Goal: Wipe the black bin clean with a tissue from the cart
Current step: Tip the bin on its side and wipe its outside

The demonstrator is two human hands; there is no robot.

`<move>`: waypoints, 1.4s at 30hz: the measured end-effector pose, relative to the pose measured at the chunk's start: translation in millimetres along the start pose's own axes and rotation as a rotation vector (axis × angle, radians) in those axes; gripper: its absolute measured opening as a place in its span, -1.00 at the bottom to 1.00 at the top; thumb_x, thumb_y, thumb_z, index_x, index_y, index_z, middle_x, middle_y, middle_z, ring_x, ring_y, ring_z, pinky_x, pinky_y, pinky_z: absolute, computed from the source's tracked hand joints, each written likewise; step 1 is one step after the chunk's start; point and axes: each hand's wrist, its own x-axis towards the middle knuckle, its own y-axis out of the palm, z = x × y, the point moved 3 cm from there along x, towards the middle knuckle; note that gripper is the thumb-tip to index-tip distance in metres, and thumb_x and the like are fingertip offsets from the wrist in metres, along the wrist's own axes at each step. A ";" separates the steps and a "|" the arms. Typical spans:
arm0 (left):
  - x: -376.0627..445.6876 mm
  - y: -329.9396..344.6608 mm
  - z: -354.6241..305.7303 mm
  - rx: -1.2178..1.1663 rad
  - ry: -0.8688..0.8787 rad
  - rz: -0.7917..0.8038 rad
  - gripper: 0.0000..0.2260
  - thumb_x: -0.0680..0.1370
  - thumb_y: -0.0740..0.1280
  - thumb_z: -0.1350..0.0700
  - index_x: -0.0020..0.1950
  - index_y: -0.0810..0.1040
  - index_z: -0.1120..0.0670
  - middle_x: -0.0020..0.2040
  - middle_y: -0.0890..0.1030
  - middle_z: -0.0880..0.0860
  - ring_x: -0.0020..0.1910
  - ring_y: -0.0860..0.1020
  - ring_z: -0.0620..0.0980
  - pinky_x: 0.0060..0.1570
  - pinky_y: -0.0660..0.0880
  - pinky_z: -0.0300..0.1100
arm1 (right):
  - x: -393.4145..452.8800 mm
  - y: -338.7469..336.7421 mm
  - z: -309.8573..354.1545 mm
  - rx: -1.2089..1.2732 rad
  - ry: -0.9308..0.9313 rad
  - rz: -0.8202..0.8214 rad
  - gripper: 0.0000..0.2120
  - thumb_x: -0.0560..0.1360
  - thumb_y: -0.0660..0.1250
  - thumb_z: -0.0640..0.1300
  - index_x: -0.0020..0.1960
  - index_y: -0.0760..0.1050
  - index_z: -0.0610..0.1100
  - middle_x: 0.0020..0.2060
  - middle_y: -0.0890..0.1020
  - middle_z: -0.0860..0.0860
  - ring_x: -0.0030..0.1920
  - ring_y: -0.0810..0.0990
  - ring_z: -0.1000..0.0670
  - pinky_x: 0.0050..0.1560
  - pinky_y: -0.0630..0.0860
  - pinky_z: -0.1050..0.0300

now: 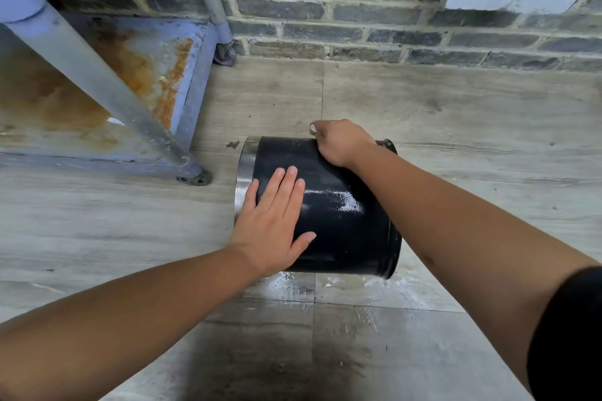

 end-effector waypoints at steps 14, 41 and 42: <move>16.2 -9.8 7.0 0.027 0.020 -0.007 -0.20 0.52 -0.02 -0.34 0.57 0.07 0.19 0.60 0.05 0.18 0.57 0.03 0.12 0.49 0.03 0.17 | -124.0 34.8 -9.8 -0.240 -0.515 -0.218 -0.54 0.50 0.31 -0.25 0.40 0.41 -0.24 0.36 0.49 -0.18 0.39 0.42 -0.21 0.40 0.29 -0.13; 22.5 -7.3 14.7 -0.143 -0.015 -0.037 -0.12 0.50 -0.02 -0.41 0.59 -0.08 0.17 0.61 -0.09 0.10 0.58 -0.13 0.01 0.53 -0.11 0.03 | -21.3 10.7 30.1 -0.034 -0.333 -0.064 -0.72 0.61 0.10 -0.15 0.23 0.51 -0.10 0.09 0.65 -0.11 0.09 0.60 -0.16 0.00 0.55 -0.02; 25.7 -9.0 17.4 -0.207 -0.036 -0.047 -0.13 0.50 0.00 -0.40 0.59 -0.11 0.16 0.61 -0.11 0.09 0.58 -0.15 -0.01 0.52 -0.15 -0.03 | -32.1 12.2 26.9 -0.050 -0.394 -0.062 -0.69 0.62 0.10 -0.17 0.29 0.48 -0.12 0.17 0.62 -0.10 0.17 0.58 -0.14 0.10 0.54 -0.03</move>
